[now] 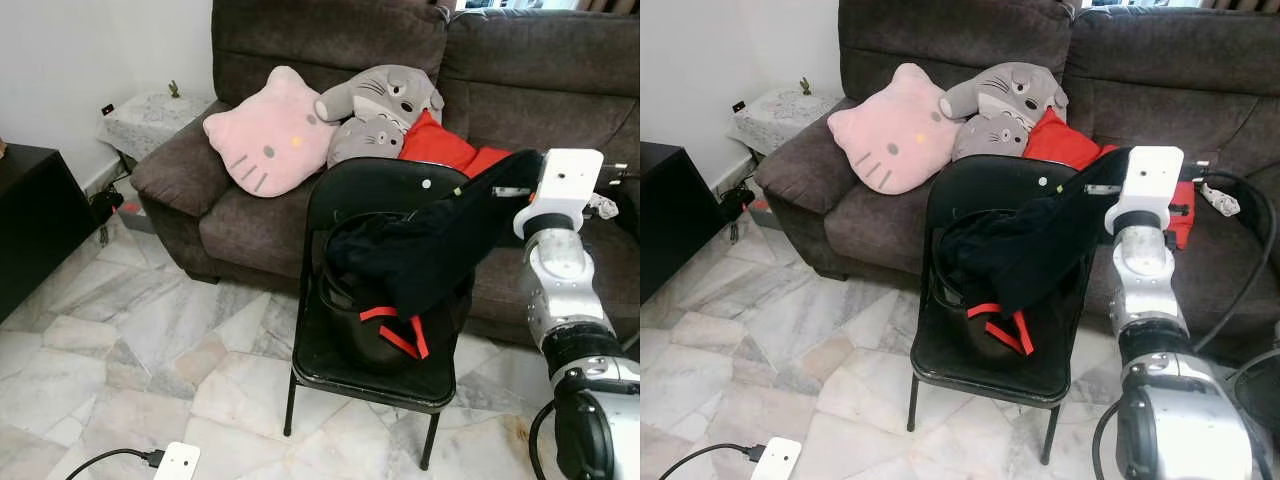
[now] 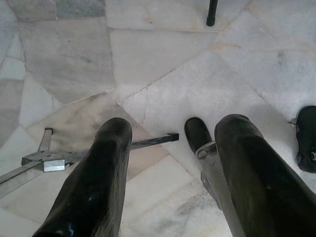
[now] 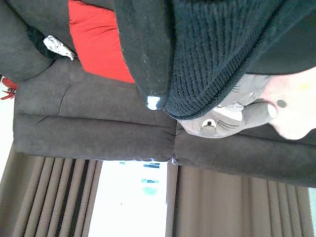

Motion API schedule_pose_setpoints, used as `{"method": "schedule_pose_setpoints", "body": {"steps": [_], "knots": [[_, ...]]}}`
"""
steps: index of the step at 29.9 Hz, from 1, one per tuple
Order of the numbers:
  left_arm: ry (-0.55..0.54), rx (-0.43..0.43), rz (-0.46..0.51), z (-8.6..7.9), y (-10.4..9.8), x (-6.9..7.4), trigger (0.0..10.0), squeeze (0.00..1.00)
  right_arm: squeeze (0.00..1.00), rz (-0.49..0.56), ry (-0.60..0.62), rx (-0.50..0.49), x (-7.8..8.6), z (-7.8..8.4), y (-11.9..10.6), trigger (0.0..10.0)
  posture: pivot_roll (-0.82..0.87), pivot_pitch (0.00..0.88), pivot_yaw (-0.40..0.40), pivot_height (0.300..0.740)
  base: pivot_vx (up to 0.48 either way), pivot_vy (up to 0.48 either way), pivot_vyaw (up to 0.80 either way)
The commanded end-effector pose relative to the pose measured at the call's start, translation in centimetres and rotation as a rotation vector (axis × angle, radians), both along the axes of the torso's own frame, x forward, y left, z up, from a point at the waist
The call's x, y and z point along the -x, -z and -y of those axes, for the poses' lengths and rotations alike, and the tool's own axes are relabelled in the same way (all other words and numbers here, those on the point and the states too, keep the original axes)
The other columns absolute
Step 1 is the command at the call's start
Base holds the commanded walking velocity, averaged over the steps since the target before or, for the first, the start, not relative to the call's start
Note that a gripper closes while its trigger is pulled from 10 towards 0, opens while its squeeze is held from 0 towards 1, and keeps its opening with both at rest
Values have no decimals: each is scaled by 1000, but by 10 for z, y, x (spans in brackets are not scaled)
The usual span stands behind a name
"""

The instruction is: Hang hanger

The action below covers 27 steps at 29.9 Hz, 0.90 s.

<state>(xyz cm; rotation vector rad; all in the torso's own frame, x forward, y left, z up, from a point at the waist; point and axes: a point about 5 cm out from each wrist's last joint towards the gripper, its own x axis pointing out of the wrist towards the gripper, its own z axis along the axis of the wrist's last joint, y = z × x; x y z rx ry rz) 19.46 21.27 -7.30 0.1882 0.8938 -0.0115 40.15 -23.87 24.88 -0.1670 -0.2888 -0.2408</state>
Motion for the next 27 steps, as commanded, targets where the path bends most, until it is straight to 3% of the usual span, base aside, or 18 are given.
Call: {"method": "schedule_pose_setpoints", "body": {"steps": [1, 6, 8, 12, 18, 21, 22, 24, 26, 27], "knots": [[-16, -4, -33, -2, 3, 6, 10000, 0, 0, 46, 22, -3, -1, 7, -22, 0, -154, 41, 32, 740, 0, 0, 0], [-18, -6, -32, -2, 3, 6, 10000, 0, 0, 112, 68, 12, 0, 19, -55, 0, -157, 36, 33, 740, 0, 0, 0], [-18, -6, -32, -2, 3, 6, 10000, 0, 0, 118, 67, 14, 0, 20, -58, 0, -158, 35, 33, 740, 0, 0, 0], [-18, -8, -32, -3, 3, 5, 10000, 0, 0, 185, 65, 49, 3, 22, -86, 0, -164, 34, 36, 740, 0, 0, 0], [-17, -8, -32, -4, 3, 5, 10000, 0, 0, 348, 98, 76, 15, 29, -134, 0, -173, 36, 42, 740, 0, 0, 0], [-14, -9, -34, -4, 3, 6, 10000, 0, 0, 511, 139, 83, 33, 37, -173, 0, -180, 37, 45, 740, 0, 0, 0], [-14, -9, -34, -4, 3, 6, 10000, 0, 0, 511, 139, 83, 33, 37, -173, 0, -180, 37, 45, 740, 0, 0, 0], [-12, -9, -35, -3, 3, 6, 10000, 0, 0, 692, 176, 93, 58, 42, -211, 0, -182, 41, 45, 740, 0, 0, 0], [-12, -9, -35, -3, 3, 6, 10000, 0, 0, 731, 183, 97, 64, 43, -218, 0, -182, 41, 45, 740, 0, 0, 0], [-11, -10, -36, -3, 3, 7, 10000, 0, 0, 915, 183, 144, 95, 35, -251, 0, -190, 47, 51, 740, 0, 0, 0]]}}
